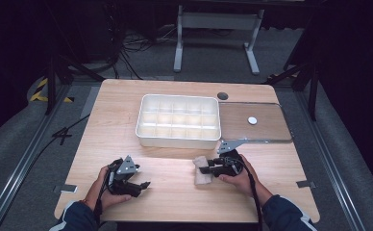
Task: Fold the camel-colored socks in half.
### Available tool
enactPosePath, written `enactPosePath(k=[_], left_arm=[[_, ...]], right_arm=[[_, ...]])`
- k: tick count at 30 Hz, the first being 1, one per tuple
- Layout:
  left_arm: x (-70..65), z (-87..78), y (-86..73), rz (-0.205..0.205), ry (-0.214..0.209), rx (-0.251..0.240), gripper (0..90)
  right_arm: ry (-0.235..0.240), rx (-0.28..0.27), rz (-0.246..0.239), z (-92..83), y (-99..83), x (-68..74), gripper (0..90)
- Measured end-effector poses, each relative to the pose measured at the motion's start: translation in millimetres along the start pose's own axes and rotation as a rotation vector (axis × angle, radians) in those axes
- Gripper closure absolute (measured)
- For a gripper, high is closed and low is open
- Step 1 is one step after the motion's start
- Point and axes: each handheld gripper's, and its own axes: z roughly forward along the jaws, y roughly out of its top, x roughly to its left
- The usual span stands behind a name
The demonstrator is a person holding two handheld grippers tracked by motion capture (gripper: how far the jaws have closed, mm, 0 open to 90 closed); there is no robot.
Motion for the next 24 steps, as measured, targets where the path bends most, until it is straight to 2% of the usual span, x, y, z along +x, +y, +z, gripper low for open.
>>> enactPosePath(k=[3,5,8,10,12,24], left_arm=[[-1.3,3.7,1.0,0.013,0.012,0.011,24.6],[-3.2,7.1,0.1,0.023,0.025,0.037,22.9],[-2.1,8.8,-1.0,0.011,0.014,0.020,20.5],[-1.1,8.9,-2.4,0.011,0.026,0.013,18.5],[0.7,9.6,-5.8,-0.031,0.036,-0.003,14.6],[2.2,10.6,-9.0,-0.022,0.030,-0.033,13.5]], right_arm=[[-0.012,-0.022,-0.005,-5.4,0.3,0.4,67.6],[-0.020,-0.031,-0.015,-8.5,0.7,0.7,67.7],[-0.030,-0.044,-0.037,-13.0,2.1,2.3,67.9],[-0.033,-0.054,-0.046,-15.9,3.4,4.0,67.8],[-0.042,-0.067,-0.062,-18.5,4.8,5.3,67.8],[-0.081,-0.110,-0.119,-35.1,8.4,9.8,67.8]])
